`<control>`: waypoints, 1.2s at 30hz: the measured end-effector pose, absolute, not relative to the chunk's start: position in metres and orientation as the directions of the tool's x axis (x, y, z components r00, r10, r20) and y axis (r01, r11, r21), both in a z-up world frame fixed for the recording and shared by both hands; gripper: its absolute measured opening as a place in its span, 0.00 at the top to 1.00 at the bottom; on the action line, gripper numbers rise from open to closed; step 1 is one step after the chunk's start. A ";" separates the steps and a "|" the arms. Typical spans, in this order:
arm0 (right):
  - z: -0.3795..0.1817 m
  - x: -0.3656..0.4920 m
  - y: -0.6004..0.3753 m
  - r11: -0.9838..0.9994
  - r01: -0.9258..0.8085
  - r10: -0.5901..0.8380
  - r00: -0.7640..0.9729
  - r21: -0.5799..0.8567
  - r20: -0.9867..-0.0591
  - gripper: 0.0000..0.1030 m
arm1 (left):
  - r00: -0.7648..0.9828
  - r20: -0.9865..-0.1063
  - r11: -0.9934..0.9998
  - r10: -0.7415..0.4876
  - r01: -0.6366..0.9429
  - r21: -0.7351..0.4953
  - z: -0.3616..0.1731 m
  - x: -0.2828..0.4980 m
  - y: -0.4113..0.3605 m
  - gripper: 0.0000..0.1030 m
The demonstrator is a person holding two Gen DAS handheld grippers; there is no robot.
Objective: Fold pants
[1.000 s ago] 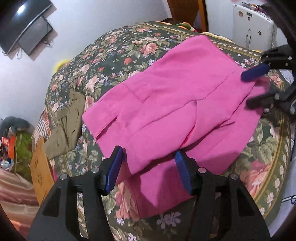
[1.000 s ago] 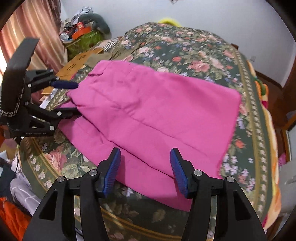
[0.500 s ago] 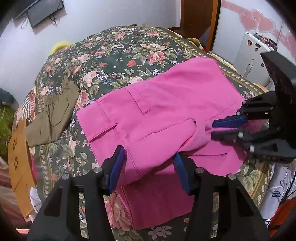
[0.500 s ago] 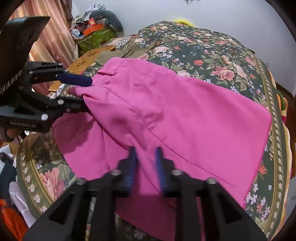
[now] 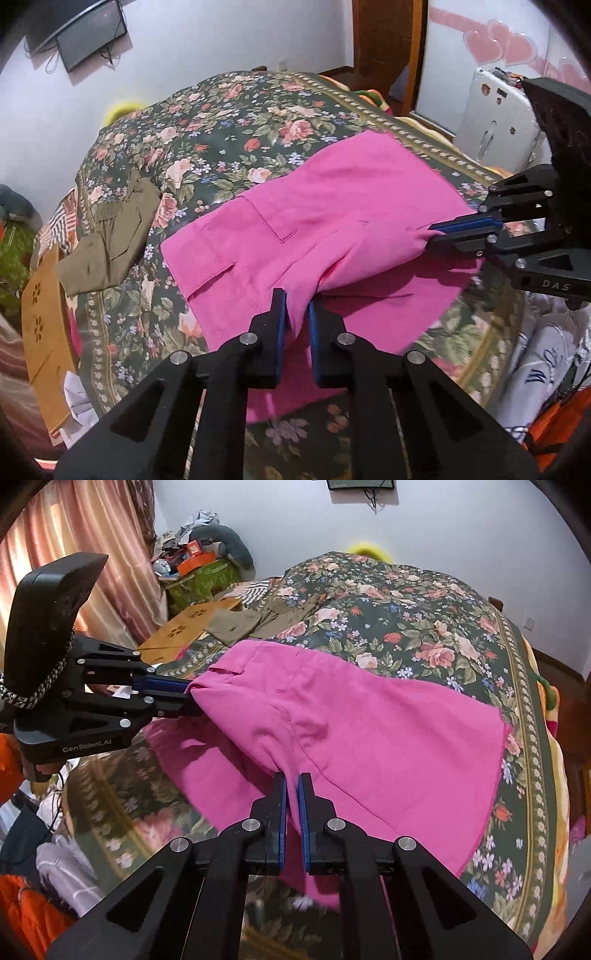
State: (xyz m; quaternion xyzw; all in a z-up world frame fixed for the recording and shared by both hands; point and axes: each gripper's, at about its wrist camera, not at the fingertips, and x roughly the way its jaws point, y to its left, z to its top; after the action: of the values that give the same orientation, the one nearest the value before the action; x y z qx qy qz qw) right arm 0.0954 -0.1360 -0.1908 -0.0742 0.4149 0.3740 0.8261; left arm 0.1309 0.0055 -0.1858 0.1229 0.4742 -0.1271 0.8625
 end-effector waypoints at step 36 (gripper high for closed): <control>-0.200 0.087 -0.234 0.907 -0.377 0.372 0.515 0.186 -0.772 0.65 | 0.410 -0.876 0.964 -0.254 0.029 -0.266 -0.217 0.113 0.081 0.63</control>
State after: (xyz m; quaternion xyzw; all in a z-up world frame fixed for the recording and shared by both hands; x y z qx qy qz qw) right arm 0.0875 -0.2338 -0.1999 -0.0024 0.4428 0.2151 0.8704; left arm 0.1128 0.0807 -0.2172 -0.1048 0.5365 -0.0851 0.8330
